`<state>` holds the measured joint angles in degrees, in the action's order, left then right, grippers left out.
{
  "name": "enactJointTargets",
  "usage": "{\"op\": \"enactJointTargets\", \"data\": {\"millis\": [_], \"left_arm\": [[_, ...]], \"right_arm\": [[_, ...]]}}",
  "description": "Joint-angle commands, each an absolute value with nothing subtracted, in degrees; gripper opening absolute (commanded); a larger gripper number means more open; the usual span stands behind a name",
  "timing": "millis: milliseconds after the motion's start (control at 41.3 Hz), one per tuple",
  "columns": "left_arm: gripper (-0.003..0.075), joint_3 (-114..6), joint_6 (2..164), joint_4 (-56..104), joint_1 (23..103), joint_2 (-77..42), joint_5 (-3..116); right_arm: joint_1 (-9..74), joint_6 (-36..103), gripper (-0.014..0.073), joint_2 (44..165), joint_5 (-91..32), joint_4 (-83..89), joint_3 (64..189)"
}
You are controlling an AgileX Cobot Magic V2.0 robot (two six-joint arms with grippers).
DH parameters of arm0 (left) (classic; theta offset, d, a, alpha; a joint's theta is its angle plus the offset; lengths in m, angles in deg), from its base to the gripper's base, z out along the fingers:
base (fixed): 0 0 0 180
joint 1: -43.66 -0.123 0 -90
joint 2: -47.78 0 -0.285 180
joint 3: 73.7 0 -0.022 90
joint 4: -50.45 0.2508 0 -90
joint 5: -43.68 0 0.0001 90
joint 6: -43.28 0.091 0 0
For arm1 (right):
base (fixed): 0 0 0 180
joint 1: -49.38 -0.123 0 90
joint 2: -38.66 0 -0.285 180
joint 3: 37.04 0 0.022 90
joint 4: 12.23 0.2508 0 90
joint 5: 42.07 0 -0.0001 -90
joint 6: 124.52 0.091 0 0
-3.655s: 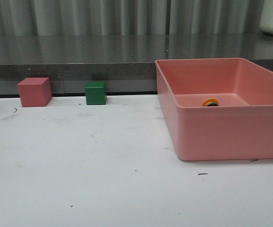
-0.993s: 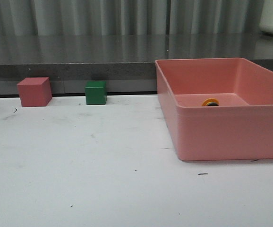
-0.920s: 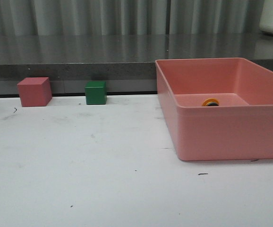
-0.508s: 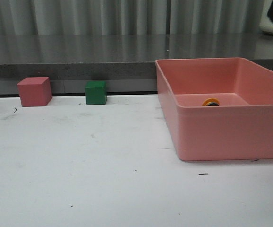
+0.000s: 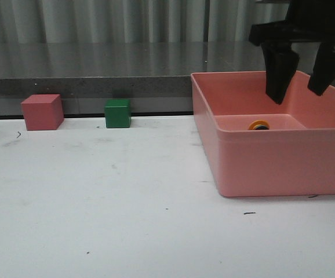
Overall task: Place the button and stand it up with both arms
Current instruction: 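Lower the right gripper into the pink bin around the yellow button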
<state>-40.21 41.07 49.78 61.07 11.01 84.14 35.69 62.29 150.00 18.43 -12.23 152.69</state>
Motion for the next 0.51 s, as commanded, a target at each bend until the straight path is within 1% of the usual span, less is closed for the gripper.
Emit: {"op": "enactJointTargets", "data": {"millis": [0,194,484], "left_arm": [[0.0512,-42.1,41.1,49.4,61.5,10.3,79.8],[0.0512,-42.1,41.1,49.4,61.5,10.3,79.8],[0.0512,-42.1,41.1,49.4,61.5,10.3,79.8]], "right_arm": [[35.6,65.2,0.0519,151.1,16.4,-13.6,156.6],[35.6,68.2,0.0519,156.6,12.8,-13.6,159.4],[35.8,70.1,0.0519,162.9,11.8,-13.6,162.6]]}}
